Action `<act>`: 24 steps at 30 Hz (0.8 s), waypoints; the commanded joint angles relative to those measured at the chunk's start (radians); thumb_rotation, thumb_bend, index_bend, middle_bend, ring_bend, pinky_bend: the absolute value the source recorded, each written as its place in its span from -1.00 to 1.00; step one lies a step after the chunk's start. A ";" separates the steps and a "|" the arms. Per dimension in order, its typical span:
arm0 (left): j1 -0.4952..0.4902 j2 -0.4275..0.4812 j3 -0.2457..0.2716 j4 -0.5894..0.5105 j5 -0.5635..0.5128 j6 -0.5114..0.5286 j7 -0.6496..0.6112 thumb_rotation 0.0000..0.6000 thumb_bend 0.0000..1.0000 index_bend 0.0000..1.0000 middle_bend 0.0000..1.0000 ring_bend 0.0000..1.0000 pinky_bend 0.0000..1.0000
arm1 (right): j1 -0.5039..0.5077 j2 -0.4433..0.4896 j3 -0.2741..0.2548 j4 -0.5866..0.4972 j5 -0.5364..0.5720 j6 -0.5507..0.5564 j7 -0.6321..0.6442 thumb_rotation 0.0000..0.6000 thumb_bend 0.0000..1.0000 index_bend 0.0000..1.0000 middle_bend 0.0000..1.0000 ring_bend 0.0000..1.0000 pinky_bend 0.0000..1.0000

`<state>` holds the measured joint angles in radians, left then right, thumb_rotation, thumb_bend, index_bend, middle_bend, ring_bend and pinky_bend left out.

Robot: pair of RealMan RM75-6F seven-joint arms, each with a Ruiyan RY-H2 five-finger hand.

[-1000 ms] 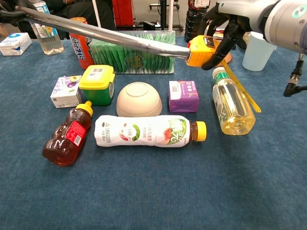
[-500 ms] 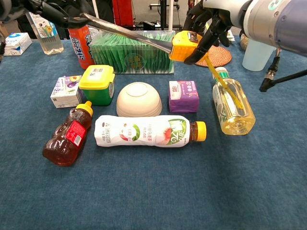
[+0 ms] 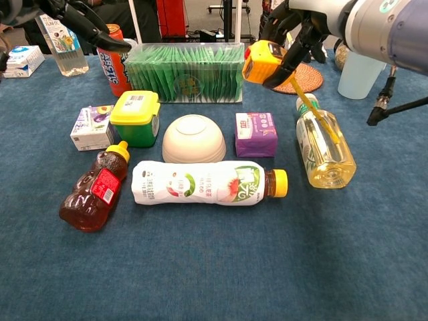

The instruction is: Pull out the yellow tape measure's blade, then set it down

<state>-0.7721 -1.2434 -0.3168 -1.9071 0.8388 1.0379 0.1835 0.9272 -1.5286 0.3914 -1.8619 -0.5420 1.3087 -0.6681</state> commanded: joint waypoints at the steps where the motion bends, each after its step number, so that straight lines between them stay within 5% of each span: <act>1: 0.020 0.038 0.009 -0.022 0.010 0.011 -0.002 1.00 -0.59 -0.84 -0.88 -1.00 -0.59 | -0.005 0.005 -0.006 0.001 -0.008 -0.003 0.005 1.00 -0.52 0.35 0.26 0.48 0.45; 24: 0.204 0.280 0.061 -0.055 0.156 0.061 -0.177 1.00 -0.59 -0.83 -0.88 -1.00 -0.59 | 0.049 -0.059 -0.053 0.107 -0.014 -0.069 -0.053 1.00 -0.52 0.35 0.25 0.38 0.33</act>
<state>-0.5725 -0.9680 -0.2584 -1.9639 0.9907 1.0990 0.0117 0.9682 -1.5788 0.3372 -1.7644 -0.5631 1.2434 -0.7122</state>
